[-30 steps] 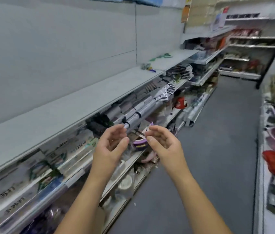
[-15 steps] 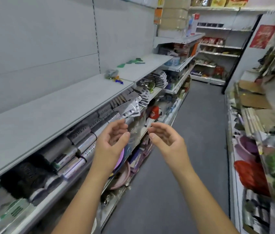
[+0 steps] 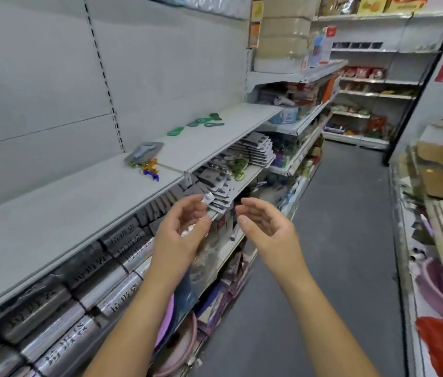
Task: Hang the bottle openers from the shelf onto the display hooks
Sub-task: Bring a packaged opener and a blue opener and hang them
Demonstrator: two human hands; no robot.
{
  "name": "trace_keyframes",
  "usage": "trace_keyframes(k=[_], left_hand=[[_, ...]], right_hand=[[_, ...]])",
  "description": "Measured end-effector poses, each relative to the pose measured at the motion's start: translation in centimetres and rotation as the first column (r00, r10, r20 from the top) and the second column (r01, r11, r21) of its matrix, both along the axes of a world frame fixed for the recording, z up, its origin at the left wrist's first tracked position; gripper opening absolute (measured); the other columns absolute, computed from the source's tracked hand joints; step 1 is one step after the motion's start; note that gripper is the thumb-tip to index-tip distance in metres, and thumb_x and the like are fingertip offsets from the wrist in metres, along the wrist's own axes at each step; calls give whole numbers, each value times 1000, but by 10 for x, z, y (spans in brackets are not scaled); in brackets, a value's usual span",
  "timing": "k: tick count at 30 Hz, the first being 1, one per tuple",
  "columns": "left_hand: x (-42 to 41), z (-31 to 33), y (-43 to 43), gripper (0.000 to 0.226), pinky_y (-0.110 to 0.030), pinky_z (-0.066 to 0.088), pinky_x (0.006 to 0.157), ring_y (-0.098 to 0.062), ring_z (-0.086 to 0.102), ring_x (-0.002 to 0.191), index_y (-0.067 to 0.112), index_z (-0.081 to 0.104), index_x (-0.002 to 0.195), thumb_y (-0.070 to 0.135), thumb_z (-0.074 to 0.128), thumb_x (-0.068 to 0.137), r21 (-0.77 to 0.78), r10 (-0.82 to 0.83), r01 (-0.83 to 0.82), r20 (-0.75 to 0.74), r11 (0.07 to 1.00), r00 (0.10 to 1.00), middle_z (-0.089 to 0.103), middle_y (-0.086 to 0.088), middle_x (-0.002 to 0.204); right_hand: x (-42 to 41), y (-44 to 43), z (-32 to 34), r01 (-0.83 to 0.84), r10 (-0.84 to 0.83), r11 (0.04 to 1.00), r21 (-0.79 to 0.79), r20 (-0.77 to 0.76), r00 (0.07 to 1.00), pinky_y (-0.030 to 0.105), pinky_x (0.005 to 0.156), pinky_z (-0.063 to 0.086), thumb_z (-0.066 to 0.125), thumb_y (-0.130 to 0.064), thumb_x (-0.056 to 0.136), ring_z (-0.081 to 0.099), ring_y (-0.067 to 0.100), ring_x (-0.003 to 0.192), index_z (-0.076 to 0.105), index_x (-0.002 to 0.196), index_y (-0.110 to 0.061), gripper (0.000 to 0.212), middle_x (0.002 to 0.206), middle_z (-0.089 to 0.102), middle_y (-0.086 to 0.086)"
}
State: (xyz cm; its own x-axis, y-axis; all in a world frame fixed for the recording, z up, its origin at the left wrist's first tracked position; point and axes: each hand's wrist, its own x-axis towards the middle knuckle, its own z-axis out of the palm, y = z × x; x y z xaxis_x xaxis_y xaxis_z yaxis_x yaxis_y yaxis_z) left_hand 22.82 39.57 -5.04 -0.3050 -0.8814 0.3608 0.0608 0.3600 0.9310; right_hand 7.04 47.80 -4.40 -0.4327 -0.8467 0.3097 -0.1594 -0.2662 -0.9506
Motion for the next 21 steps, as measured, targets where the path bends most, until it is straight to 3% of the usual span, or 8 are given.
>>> trace_keyframes(k=[7, 10, 15, 21], left_hand=[[-101, 23, -60, 29, -18, 52, 87, -6, 66, 102, 25, 66, 120, 12, 68, 94, 5, 168, -169, 24, 986, 985, 71, 7, 109], [-129, 31, -90, 29, -22, 55, 86, -7, 66, 101, 24, 66, 120, 12, 66, 94, 28, 227, -227, 7, 974, 974, 71, 4, 110], [-169, 30, -152, 29, -14, 52, 79, -7, 66, 98, 19, 66, 121, 9, 66, 94, 26, 285, -285, 8, 958, 958, 70, 0, 110], [-206, 17, -251, 29, -18, 53, 88, -6, 67, 101, 22, 66, 121, 12, 68, 93, 4, 355, -355, -3, 935, 935, 72, 5, 109]], right_hand=[[-118, -88, 13, -147, 146, 989, 31, 7, 989, 36, 100, 54, 70, -21, 92, 67, 8, 107, 67, 118, -27, 27, 110, 73, -8], [-149, -127, 18, -199, 199, 980, 30, 2, 980, 33, 98, 54, 70, -21, 92, 67, 6, 106, 67, 119, -27, 28, 109, 73, -10], [-189, -198, 13, -244, 245, 969, 29, -7, 970, 32, 98, 54, 70, -19, 92, 67, 6, 106, 66, 119, -26, 28, 109, 73, -8], [-229, -306, 9, -284, 285, 959, 18, -38, 958, 32, 96, 55, 70, -15, 92, 68, 9, 105, 67, 118, -25, 28, 109, 73, -7]])
